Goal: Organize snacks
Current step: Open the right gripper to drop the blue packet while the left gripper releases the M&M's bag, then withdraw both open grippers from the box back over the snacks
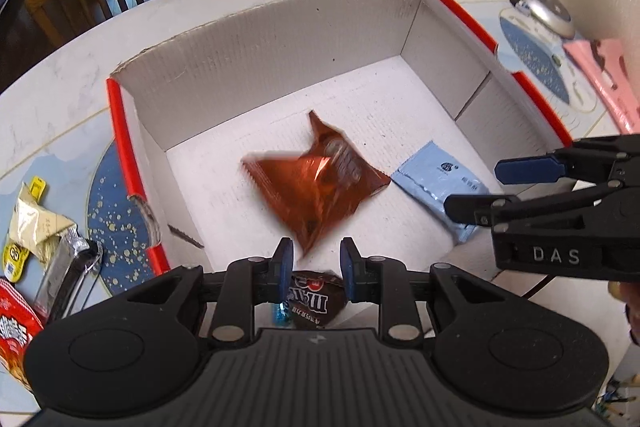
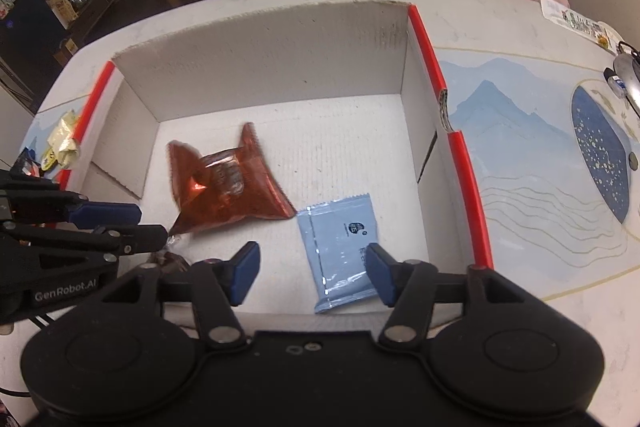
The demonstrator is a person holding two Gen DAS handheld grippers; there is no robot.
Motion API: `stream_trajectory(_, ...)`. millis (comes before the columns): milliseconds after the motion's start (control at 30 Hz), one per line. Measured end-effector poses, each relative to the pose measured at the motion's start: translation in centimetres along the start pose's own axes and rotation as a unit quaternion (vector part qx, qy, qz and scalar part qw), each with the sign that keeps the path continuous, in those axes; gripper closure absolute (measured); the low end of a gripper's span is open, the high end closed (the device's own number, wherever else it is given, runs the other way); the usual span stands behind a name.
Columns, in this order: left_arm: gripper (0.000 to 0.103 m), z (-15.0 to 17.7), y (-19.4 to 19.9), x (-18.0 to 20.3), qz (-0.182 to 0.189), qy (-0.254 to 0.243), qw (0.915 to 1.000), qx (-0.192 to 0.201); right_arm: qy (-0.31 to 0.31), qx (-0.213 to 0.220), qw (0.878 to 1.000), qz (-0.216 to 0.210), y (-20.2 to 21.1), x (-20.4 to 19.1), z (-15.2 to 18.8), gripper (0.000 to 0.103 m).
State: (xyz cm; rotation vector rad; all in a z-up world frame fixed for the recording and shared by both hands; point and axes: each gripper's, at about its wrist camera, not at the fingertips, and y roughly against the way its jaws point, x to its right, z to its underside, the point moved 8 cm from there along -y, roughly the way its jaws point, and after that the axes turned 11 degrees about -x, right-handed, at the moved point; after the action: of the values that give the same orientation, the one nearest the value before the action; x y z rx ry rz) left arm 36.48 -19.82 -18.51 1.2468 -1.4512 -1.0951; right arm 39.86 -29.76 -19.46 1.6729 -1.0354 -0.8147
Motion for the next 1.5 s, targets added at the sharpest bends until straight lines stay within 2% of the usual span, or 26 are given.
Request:
stream_trajectory(100, 0.078, 0.5, 1.1, -0.3, 0.014, 0.010, 0.9997, 0.014, -0.001, 0.007, 1.000, -0.008, 0.8, -0.4, 0.2, 0.039)
stream_trajectory(167, 0.077, 0.8, 2.0, -0.6, 0.025, 0.019, 0.9992, 0.026, 0.001, 0.017, 1.000, -0.010, 1.6, -0.6, 0.4, 0.031)
stream_trajectory(467, 0.075, 3.3, 6.4, -2.2, 0.055, 0.032, 0.9950, 0.077, 0.014, 0.061, 0.998, -0.028, 5.5, -3.4, 1.0, 0.023)
stream_trajectory(500, 0.074, 3.6, 6.9, -2.4, 0.056, 0.032, 0.9942, 0.086, 0.017, 0.067, 0.997, -0.032, 5.9, -4.0, 1.0, 0.023)
stream_trajectory(567, 0.064, 4.3, 8.1, -3.0, 0.063, 0.033, 0.9923, 0.101, 0.022, 0.075, 0.996, -0.036, 6.6, -5.2, 1.0, 0.021)
stream_trajectory(600, 0.050, 4.7, 8.7, -3.3, 0.067, 0.036, 0.9911, 0.109, 0.025, 0.081, 0.996, -0.037, 7.0, -5.8, 1.1, 0.020)
stream_trajectory(633, 0.040, 5.1, 9.4, -3.7, 0.072, 0.039, 0.9893, 0.121, 0.029, 0.086, 0.995, -0.039, 7.4, -6.5, 1.1, 0.016)
stream_trajectory(733, 0.040, 6.2, 11.1, -5.1, 0.075, 0.041, 0.9863, 0.141, 0.036, 0.101, 0.993, -0.043, 8.4, -8.5, 1.3, 0.014)
stream_trajectory(767, 0.040, 6.6, 11.4, -5.6, 0.076, 0.043, 0.9857, 0.145, 0.038, 0.104, 0.993, -0.046, 8.6, -9.2, 1.3, 0.009)
stream_trajectory(967, 0.034, 9.3, 13.1, -9.7, 0.068, 0.057, 0.9821, 0.166, 0.061, 0.126, 0.988, -0.060, 9.6, -14.2, 1.8, 0.001)
stream_trajectory(1067, 0.033, 10.7, 13.7, -11.7, 0.070, 0.062, 0.9803, 0.174, 0.072, 0.131, 0.987, -0.065, 9.4, -16.9, 2.1, 0.001)
stream_trajectory(1200, 0.028, 12.9, 14.3, -15.1, 0.065, 0.073, 0.9783, 0.183, 0.084, 0.129, 0.985, -0.073, 8.5, -20.4, 2.2, 0.000)
stream_trajectory(1367, 0.028, 15.5, 14.5, -20.5, 0.057, 0.110, 0.9752, 0.184, 0.084, 0.116, 0.986, -0.080, 6.6, -24.1, 2.1, 0.000)
stream_trajectory(1500, 0.028, 17.5, 14.2, -25.1, 0.034, 0.138, 0.9734, 0.180, 0.084, 0.104, 0.988, -0.080, 4.9, -26.7, 2.0, 0.000)
